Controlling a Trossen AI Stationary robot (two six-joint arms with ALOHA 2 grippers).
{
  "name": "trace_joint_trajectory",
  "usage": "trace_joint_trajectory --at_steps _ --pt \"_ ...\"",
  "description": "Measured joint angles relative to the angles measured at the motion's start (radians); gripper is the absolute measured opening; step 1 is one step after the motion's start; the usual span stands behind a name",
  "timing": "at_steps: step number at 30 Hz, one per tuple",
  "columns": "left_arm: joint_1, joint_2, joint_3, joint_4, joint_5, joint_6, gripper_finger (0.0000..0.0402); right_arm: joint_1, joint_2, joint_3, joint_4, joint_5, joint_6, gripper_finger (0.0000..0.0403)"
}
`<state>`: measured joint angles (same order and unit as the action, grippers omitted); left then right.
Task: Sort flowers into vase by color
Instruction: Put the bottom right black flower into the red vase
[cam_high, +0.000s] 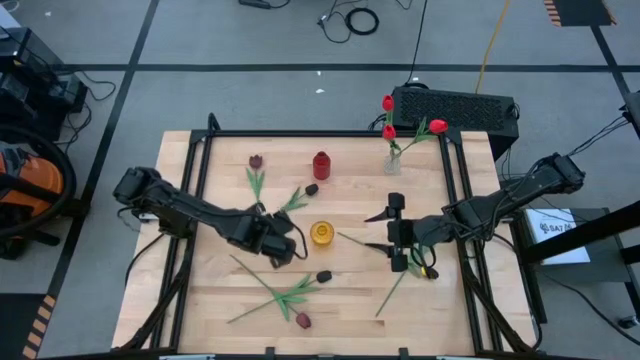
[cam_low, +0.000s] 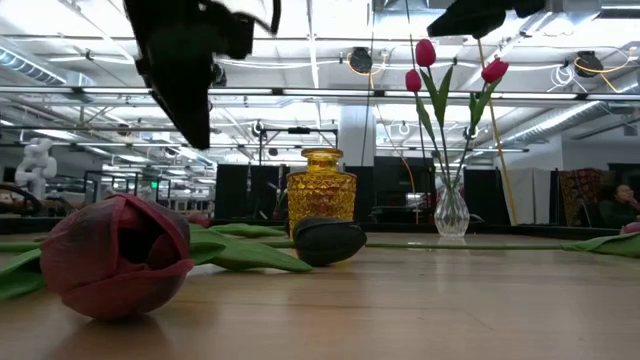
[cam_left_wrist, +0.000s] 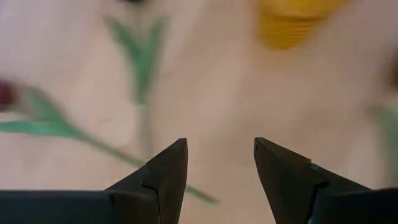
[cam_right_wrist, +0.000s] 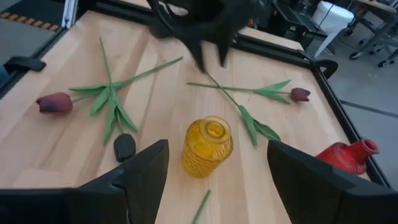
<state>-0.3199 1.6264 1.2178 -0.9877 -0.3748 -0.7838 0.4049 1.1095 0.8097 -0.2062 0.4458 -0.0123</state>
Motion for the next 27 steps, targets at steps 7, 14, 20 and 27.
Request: trace_joint_trajectory --at_steps 7,14,20,27 --pt "-0.107 0.000 0.037 0.241 0.104 0.131 0.0191 0.000 0.000 0.000 -0.027 -0.002 0.053 0.0265" --pt "-0.182 0.000 0.037 0.329 0.135 0.189 0.0191 0.000 0.000 0.000 -0.146 -0.003 0.159 0.0265" --pt "-0.251 0.011 -0.002 0.326 0.028 0.102 0.0191 0.000 0.000 0.000 -0.205 -0.003 0.234 0.0265" --pt "-0.357 0.064 -0.068 0.444 -0.023 0.022 0.0191 0.000 0.000 0.000 -0.205 -0.002 0.274 0.0265"
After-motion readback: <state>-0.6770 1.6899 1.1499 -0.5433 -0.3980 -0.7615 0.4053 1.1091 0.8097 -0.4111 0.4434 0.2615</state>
